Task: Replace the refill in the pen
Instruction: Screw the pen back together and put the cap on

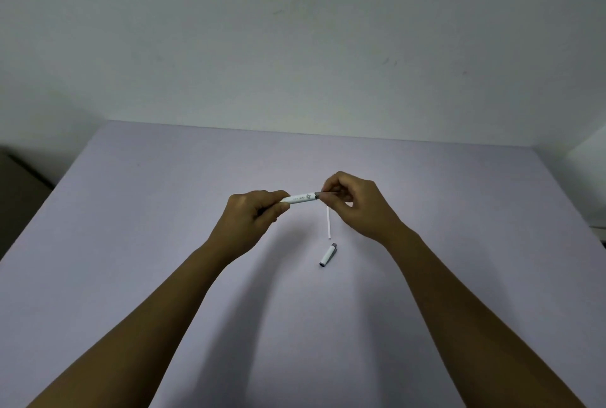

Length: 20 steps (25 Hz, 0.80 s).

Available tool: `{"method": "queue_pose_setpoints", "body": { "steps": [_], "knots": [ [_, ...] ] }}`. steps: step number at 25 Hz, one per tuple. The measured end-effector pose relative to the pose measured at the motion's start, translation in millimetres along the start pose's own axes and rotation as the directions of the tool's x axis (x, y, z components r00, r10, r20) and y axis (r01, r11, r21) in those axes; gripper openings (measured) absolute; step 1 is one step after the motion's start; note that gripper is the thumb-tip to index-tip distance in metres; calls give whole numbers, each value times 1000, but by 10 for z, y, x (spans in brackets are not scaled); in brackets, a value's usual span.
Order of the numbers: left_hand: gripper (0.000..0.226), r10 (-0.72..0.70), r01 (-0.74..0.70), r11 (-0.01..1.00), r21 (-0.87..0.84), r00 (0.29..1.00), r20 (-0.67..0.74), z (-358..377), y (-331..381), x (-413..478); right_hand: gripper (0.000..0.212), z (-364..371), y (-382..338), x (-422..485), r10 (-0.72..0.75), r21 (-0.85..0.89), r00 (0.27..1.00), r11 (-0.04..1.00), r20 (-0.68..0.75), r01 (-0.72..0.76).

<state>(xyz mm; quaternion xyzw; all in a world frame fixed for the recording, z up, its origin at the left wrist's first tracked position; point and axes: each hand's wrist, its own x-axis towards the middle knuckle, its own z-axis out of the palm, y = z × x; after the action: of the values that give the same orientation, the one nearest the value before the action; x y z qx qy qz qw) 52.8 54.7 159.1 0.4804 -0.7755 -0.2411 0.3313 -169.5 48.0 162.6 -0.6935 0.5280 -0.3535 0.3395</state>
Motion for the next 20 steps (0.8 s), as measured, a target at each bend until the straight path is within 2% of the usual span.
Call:
{"method": "queue_pose_setpoints", "body": {
  "steps": [2,6,9,13,16,18,20],
  "knots": [
    [16,-6,6,1000,-9,1000,1,3,2,-11,16,1,-4,-2,-4,-36,1000,999,-3,4],
    [16,9,-9,1000,3,1000,-4,-5,16,-23,8,-7,-16,9,-53,-44,998,998,17,54],
    [16,17,-17,1000,-1,1000,-2,5,36,-26,24,-22,-17,15,-57,-110,998,992,9,57],
    [15,6,-6,1000,-5,1000,-14,6,33,-23,12,-41,-18,17,-68,-99,996,992,54,73],
    [15,12,-12,1000,-11,1000,-11,17,35,-20,24,-28,-27,23,-57,-178,998,982,30,62],
    [15,10,-10,1000,-12,1000,-13,17,30,-17,20,-40,-38,17,-50,-118,999,992,23,52],
    [15,31,-31,999,8,1000,-2,22,26,-14,21,-45,-31,28,-69,-151,997,986,44,75]
  ]
}}
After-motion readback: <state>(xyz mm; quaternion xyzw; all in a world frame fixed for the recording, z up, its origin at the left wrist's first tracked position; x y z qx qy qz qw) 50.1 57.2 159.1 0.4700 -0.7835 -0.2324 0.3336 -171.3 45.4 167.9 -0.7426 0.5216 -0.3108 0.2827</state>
